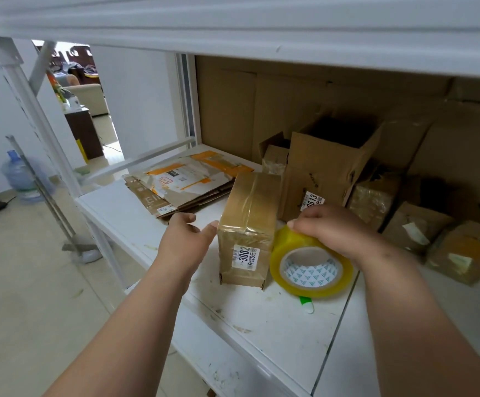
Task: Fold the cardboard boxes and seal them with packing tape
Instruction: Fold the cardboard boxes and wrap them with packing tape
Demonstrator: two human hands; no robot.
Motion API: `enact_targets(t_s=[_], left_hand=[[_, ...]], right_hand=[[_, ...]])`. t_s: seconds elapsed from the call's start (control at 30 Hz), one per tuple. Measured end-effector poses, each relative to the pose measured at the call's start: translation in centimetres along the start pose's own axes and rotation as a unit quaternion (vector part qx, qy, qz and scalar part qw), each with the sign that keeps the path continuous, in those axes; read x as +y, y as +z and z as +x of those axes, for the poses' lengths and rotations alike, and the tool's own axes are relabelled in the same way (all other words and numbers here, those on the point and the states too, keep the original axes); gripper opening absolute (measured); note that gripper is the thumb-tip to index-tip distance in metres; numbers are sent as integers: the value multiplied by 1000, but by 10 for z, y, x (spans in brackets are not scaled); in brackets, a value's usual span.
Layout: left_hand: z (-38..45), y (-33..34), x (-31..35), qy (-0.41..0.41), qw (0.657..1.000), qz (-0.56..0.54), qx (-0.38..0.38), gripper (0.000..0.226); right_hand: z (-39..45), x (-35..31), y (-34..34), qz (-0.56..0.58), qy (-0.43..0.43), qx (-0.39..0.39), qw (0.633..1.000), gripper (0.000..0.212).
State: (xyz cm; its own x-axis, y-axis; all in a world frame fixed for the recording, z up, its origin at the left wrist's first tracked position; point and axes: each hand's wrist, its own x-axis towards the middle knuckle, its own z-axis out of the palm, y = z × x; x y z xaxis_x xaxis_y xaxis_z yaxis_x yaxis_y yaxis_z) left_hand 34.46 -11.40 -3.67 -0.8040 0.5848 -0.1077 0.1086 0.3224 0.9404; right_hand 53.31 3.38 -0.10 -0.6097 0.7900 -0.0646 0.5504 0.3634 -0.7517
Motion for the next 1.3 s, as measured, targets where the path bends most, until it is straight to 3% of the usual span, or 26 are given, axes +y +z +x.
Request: enact_targets(t_s=[0.13,0.3,0.47,0.53,0.67,0.7,0.77,0.83,0.97,1.17,1.3], left_hand=[[1,1,0,47,997,-69,-1,9],[1,-2,-4,66,994,-82,-18,23],[3,-3,-13,69,996,-31,-54,20],[3,-3,-14,61,996,-6,-62,26],[-3,-8,-15,62,988,44,-136,60],[-4,-10,-15,63,986,30,-148,58],[-5,-13,-17,51,986,-37,-156,33],[-5,-15,-20,64,983,-86,-147,32],[0,-12,-18,167,975,-27,-140,40],[17,-8,-24,163,981,-30,-97,28],[14,3,-33,209,976,46,-34,38]], right_hand=[[-4,1,8,18,11,-2,1000,30],[-14,9,17,71,23,-1,997,28],[-18,6,17,-39,-2,36,999,4],[-19,-2,22,-80,-2,42,996,14],[-23,-11,34,-145,21,56,988,23],[-26,-13,36,-150,24,65,986,31],[-33,-17,39,-181,25,82,980,56],[-37,-21,42,-225,21,92,970,70],[-36,-27,48,-254,22,126,959,61],[-29,-36,60,-316,35,162,934,60],[-30,-39,65,-338,42,183,922,58]])
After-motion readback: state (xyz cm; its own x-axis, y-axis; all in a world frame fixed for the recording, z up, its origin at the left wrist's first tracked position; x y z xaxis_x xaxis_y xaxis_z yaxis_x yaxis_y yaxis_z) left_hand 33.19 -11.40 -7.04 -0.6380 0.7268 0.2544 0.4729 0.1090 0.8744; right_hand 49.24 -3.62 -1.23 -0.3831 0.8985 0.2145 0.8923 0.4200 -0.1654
